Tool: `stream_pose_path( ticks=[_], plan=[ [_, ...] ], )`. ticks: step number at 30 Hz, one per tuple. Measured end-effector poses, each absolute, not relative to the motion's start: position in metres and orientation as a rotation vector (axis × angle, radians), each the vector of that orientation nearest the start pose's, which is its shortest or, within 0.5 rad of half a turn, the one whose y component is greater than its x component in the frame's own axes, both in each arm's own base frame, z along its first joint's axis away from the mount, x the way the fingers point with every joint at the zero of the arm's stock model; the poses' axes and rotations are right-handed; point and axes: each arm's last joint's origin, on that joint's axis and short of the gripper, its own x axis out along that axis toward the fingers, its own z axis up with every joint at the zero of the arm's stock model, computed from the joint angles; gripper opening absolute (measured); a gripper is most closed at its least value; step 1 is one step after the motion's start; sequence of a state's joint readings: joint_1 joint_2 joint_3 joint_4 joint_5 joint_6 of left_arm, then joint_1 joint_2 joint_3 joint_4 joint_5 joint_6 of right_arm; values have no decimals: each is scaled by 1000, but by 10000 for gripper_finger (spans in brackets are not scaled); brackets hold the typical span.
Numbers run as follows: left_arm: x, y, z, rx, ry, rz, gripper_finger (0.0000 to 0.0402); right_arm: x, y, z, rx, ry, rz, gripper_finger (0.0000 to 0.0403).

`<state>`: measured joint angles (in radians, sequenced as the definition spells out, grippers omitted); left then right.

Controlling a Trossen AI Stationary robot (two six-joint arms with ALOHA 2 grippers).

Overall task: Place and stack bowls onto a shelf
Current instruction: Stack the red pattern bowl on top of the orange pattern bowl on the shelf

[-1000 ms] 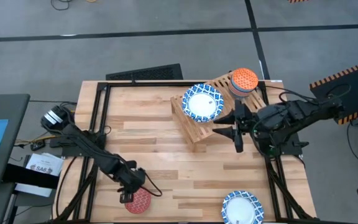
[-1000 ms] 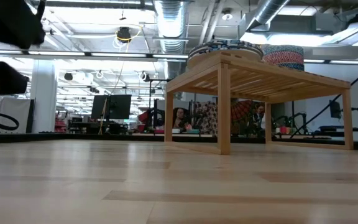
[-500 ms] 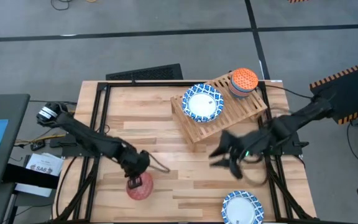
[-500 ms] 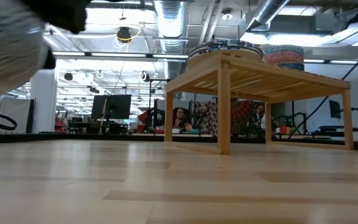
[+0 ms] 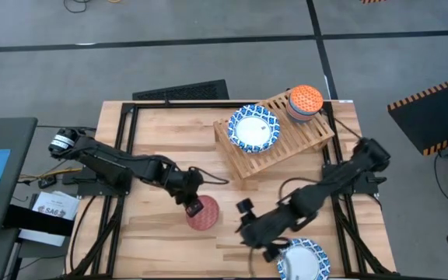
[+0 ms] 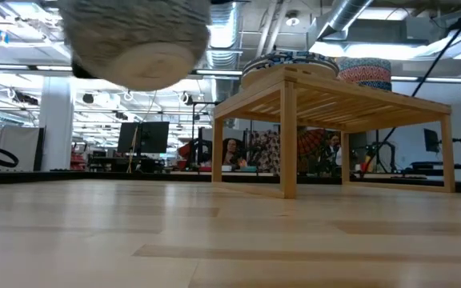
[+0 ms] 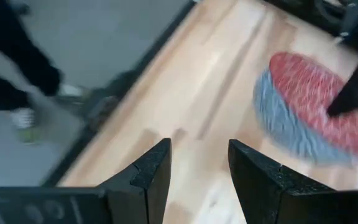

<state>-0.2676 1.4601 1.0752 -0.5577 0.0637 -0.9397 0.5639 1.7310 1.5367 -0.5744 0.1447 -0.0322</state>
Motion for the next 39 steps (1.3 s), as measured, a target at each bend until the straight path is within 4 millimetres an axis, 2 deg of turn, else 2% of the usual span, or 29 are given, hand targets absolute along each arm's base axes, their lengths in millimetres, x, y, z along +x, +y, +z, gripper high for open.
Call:
stream_pose_path(
  ticks=[3, 7, 11, 15, 17, 21, 25, 33, 35, 39],
  plan=[
    [289, -78, 249, -753, 988, 191, 1, 344, 203, 295, -391, 759, 363, 184],
    [295, -81, 239, -752, 1004, 202, 1, 363, 202, 289, -461, 749, 354, 184],
    [305, -87, 224, -738, 1018, 209, 1, 378, 199, 283, -482, 756, 328, 184],
    [316, -90, 213, -735, 993, 192, 1, 383, 195, 270, -500, 824, 318, 184],
    [320, -91, 208, -725, 997, 190, 1, 378, 195, 264, -561, 888, 322, 184],
    [324, -92, 196, -701, 1029, 194, 0, 379, 199, 256, -616, 908, 353, 184],
    [324, -92, 196, -623, 1030, 158, 1, 370, 202, 253, -625, 971, 413, 184],
    [329, -87, 190, -528, 1029, 115, 1, 360, 212, 252, -696, 990, 377, 184],
    [331, -89, 187, -480, 1011, 109, 1, 359, 214, 250, -668, 998, 360, 184],
    [331, -98, 185, -435, 972, 166, 1, 356, 213, 244, -484, 1076, 239, 179]
  ],
)
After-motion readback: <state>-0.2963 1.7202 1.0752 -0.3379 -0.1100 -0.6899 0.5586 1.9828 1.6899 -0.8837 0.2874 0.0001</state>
